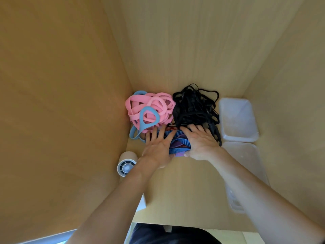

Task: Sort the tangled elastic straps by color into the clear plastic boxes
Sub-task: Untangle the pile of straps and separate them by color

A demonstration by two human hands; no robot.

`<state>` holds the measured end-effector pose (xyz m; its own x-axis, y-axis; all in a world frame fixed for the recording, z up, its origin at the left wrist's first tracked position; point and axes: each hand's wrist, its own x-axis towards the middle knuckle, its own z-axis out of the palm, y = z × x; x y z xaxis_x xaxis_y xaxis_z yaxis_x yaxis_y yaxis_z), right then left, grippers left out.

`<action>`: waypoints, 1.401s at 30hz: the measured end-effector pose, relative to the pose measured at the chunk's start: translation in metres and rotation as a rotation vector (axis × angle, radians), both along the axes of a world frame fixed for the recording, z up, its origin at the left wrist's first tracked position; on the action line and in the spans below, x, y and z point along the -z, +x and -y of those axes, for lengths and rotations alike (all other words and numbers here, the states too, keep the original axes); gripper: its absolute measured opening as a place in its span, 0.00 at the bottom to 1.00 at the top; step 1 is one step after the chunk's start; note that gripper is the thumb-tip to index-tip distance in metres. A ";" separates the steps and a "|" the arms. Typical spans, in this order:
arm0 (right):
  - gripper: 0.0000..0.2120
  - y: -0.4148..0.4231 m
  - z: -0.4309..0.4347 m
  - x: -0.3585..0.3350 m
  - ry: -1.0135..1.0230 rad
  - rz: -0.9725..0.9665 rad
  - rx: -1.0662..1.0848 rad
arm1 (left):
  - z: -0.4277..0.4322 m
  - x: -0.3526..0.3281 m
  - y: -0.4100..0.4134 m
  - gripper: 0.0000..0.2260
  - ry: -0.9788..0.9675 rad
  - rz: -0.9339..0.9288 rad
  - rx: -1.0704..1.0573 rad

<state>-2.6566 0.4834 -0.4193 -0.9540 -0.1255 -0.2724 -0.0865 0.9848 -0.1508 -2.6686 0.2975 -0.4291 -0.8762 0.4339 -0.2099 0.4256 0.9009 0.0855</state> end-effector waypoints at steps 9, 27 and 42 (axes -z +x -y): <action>0.57 0.045 0.009 -0.007 -0.030 -0.087 0.059 | 0.014 -0.005 0.024 0.46 0.122 -0.054 0.068; 0.16 0.103 -0.029 -0.028 -0.435 -0.458 0.283 | -0.016 -0.039 0.078 0.28 0.679 -0.034 0.089; 0.09 0.059 -0.088 -0.021 -0.041 -0.286 0.565 | 0.000 -0.043 0.111 0.20 0.852 0.087 -0.074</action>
